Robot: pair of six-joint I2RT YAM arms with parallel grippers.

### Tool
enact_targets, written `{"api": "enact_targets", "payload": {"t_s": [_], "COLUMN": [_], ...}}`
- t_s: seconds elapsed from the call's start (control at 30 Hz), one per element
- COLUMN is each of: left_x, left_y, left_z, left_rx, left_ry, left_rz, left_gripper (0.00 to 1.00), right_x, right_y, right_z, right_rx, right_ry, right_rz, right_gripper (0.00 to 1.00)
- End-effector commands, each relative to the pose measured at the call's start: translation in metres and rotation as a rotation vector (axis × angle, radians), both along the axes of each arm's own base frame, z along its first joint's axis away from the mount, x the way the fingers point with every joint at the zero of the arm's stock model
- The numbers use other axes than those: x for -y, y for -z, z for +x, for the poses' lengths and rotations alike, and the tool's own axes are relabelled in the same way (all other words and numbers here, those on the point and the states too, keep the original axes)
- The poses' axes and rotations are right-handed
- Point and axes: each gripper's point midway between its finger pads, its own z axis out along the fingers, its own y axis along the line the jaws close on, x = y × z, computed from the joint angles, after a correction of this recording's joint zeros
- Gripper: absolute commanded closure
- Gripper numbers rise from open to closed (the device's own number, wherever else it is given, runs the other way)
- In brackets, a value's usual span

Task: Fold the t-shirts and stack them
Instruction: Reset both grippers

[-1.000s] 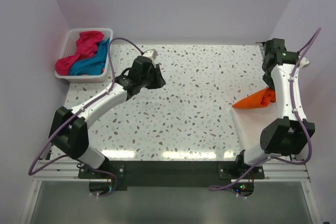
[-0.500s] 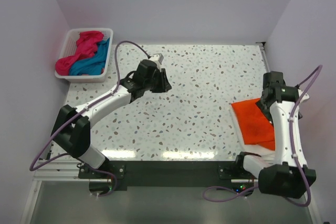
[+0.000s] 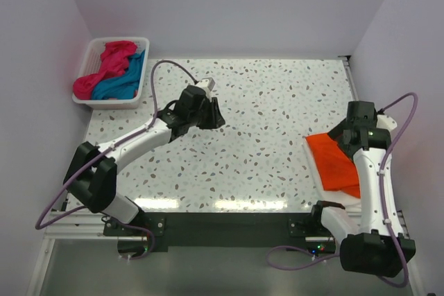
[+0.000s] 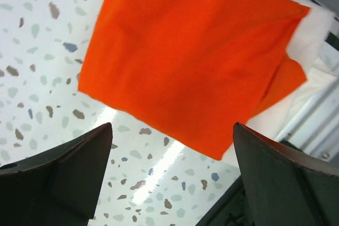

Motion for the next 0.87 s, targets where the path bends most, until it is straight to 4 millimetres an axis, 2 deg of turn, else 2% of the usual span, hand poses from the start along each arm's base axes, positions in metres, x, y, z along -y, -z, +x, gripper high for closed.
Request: {"api": "enact_targets", "payload": {"t_s": [0.0,0.03,0.1,0.13,0.2,0.23,0.27,0.3,0.33,0.37,0.4,0.43,0.53,0.63,0.7,0.83], "left_x": [-0.003,-0.005,-0.013,-0.016,-0.021,-0.027,-0.028,-0.034,-0.041,-0.045,-0.052,-0.057,-0.071,-0.087,-0.094,-0.1], "left_y": [-0.03,-0.03,-0.032,-0.032,-0.032,-0.029,-0.028,-0.023,-0.021,-0.018,-0.005,-0.009,0.006,0.016,0.022,0.01], "left_z": [0.001,-0.001,-0.005,-0.006,-0.01,-0.015,-0.018,-0.026,-0.026,-0.028,-0.036,-0.04,-0.056,-0.068,-0.073,-0.073], "left_rx": [0.085,0.085,0.097,0.101,0.111,0.108,0.11,0.108,0.115,0.122,0.104,0.12,0.111,0.114,0.117,0.151], "left_ry": [-0.015,-0.019,-0.036,-0.048,-0.061,-0.07,-0.068,-0.068,-0.095,-0.105,-0.111,-0.121,-0.139,-0.18,-0.194,-0.223], "left_rz": [-0.045,-0.042,-0.038,-0.036,-0.04,-0.038,-0.038,-0.036,-0.023,-0.017,0.003,-0.006,-0.005,0.007,0.009,-0.011], "left_gripper": [0.63,0.63,0.62,0.62,0.61,0.61,0.61,0.61,0.6,0.6,0.59,0.59,0.59,0.57,0.55,0.54], "right_x": [-0.024,-0.042,-0.063,-0.098,-0.125,-0.158,-0.178,-0.195,-0.224,-0.243,-0.256,-0.274,-0.283,-0.267,-0.264,-0.26], "right_y": [-0.004,-0.003,0.002,0.004,0.001,0.009,0.007,0.007,0.006,0.004,0.002,-0.002,0.005,0.015,0.011,0.005], "right_z": [0.043,0.053,0.072,0.079,0.092,0.093,0.101,0.102,0.096,0.097,0.093,0.083,0.073,0.065,0.06,0.054], "right_rx": [0.148,0.168,0.177,0.179,0.191,0.172,0.203,0.217,0.236,0.29,0.319,0.353,0.373,0.338,0.36,0.388], "right_ry": [-0.161,-0.232,-0.289,-0.384,-0.445,-0.543,-0.591,-0.642,-0.759,-0.81,-0.855,-0.927,-0.976,-0.972,-1.004,-1.03], "right_rz": [0.051,0.057,0.019,0.02,-0.032,-0.032,-0.023,-0.013,-0.01,0.008,0.024,0.053,0.078,0.027,0.029,0.027], "right_gripper": [0.01,0.01,0.01,0.01,0.01,0.01,0.01,0.01,0.01,0.01,0.01,0.01,0.01,0.01,0.01,0.01]}}
